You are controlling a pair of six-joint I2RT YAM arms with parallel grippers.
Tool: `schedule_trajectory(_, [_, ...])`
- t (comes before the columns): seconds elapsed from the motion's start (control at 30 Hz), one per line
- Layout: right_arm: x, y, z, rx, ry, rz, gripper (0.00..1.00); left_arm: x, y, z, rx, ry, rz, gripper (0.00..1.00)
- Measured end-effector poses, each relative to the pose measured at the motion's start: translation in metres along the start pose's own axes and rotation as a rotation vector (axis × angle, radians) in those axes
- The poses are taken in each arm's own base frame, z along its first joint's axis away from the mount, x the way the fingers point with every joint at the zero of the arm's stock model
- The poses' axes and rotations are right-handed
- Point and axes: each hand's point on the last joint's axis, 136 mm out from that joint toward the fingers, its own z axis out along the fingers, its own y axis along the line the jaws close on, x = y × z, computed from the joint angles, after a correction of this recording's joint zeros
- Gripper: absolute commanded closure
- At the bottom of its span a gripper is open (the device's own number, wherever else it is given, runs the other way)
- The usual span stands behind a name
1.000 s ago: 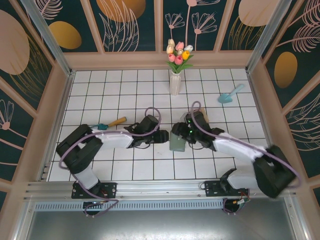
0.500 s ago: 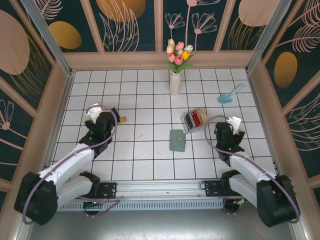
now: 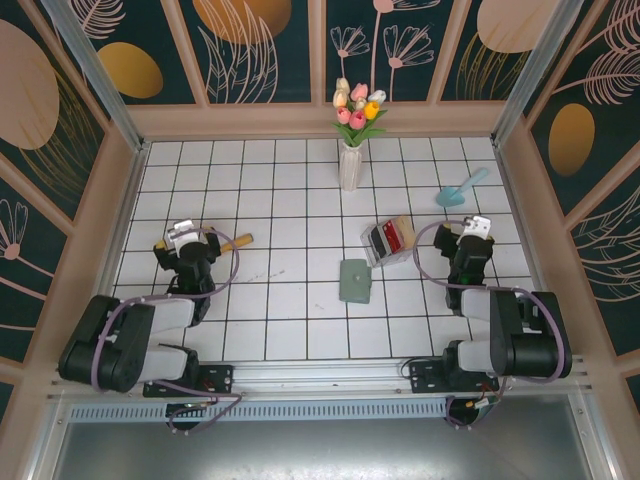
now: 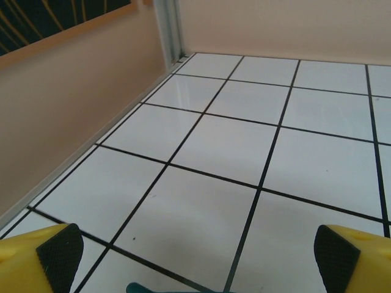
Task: Put the credit cards into the card holder
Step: Reset both arms
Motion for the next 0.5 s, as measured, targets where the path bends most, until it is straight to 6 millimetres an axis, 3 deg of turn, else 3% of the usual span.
schedule_trajectory(0.13, [-0.014,0.015,-0.004,-0.079,-0.092,0.015,0.02,-0.01,-0.001,0.016,0.048,-0.052,-0.025,0.01])
schedule_trajectory(0.3, [0.014,0.029,0.006,-0.116,-0.038,-0.019,0.01,-0.018,0.005,0.02,0.077,-0.109,-0.073,0.01])
schedule_trajectory(0.5, [0.002,0.025,0.011,-0.098,-0.073,-0.006,0.01,-0.023,0.0,0.02,0.11,-0.124,-0.086,0.01])
